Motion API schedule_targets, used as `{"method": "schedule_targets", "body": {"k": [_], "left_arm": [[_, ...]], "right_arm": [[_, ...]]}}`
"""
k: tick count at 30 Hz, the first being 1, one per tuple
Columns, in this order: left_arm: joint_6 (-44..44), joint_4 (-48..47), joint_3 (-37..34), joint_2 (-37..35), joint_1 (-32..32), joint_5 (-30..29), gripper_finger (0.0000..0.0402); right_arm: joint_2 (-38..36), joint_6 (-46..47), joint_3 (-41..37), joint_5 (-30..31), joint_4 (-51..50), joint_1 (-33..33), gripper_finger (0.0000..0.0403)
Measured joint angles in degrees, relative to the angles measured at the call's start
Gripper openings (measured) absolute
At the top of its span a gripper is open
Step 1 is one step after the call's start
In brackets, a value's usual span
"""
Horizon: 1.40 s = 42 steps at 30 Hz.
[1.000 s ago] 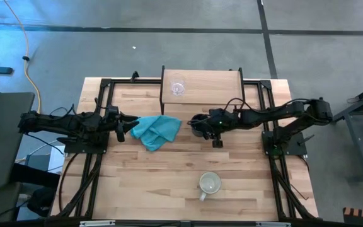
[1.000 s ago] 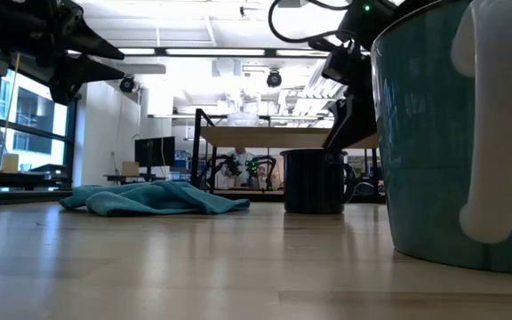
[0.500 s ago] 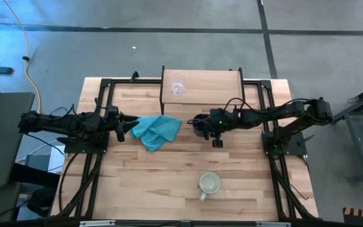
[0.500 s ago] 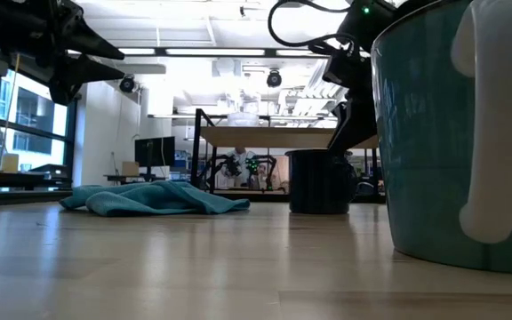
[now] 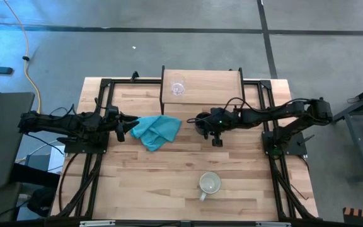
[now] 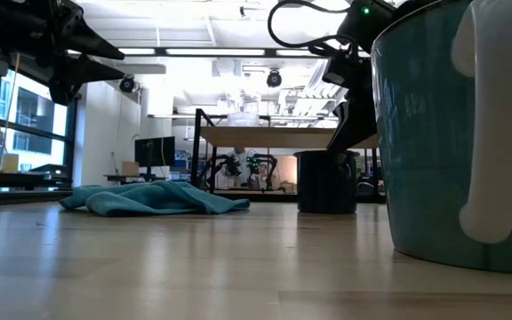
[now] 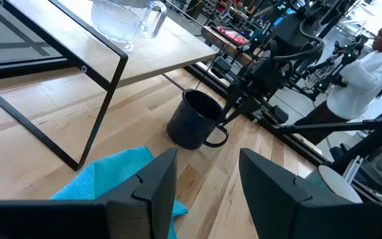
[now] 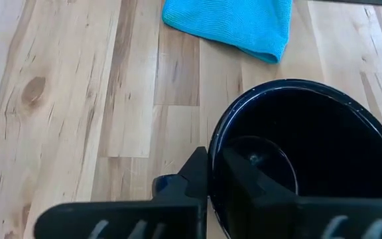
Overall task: Stack small to large cups/mugs on shelf
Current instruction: Put the dark blue mug on the shelf
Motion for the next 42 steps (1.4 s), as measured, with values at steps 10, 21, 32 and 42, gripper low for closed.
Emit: {"method": "schedule_targets", "body": {"k": [10,21,32,42], "left_arm": [[0.0,0.0,0.0,0.0,0.0,-0.01,0.0152],[0.0,-0.02,0.0,0.0,0.0,0.01,0.0152],[-0.02,-0.05,0.0,-0.02,0.0,0.04,0.0152],[-0.26,-0.07,0.0,0.0,0.02,0.05,0.0152]], "right_arm": [[0.11,-1.3,7.68,1.37,-9.58,-0.32,0.0001],[0.09,-0.01,10.4,1.14,-13.29,-0.71,0.0],[3.98,1.2,10.42,-2.12,-12.6,0.49,0.0],[5.33,2.51,10.38,-3.23,-10.4,0.46,0.0009]]}}
